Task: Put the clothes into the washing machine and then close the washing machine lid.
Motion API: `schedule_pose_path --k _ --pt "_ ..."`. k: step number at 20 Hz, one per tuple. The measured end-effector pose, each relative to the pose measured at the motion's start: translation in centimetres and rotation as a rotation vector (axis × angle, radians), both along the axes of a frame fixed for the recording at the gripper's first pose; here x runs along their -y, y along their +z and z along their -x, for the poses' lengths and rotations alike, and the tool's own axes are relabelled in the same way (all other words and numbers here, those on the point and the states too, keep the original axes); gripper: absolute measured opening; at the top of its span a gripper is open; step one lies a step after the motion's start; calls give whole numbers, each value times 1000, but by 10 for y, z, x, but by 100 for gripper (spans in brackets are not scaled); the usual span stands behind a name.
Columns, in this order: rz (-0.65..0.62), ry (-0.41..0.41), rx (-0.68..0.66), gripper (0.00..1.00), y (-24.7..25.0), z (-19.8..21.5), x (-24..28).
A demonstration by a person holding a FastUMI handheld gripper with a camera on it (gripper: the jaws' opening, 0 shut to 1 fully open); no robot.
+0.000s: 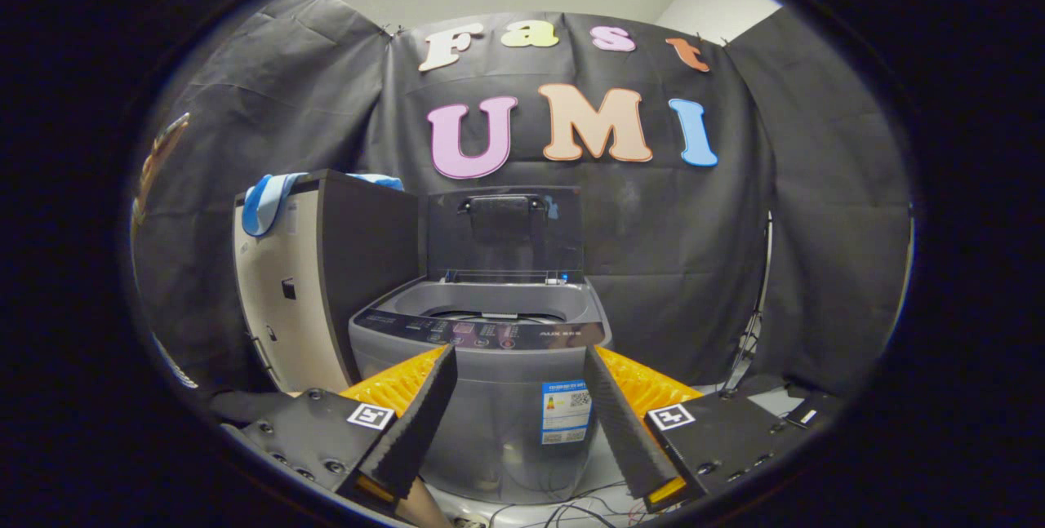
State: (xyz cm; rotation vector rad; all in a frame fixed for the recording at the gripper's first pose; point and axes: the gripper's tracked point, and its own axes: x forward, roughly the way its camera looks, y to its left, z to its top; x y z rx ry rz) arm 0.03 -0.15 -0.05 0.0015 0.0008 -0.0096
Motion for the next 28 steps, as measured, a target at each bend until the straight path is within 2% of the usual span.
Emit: schedule_pose_path --k 4,8,15,21,24,26,28 --pt "-16 -58 3 96 9 -6 2" --pt "-35 -33 104 96 76 -33 -33" --pt "-147 133 165 96 202 -115 -143" --pt "-154 304 140 95 266 -175 -258" --pt "-151 327 18 96 265 -197 -310" --pt "-144 374 -62 96 258 -209 -348" --pt "-114 379 -125 96 254 -218 -372"
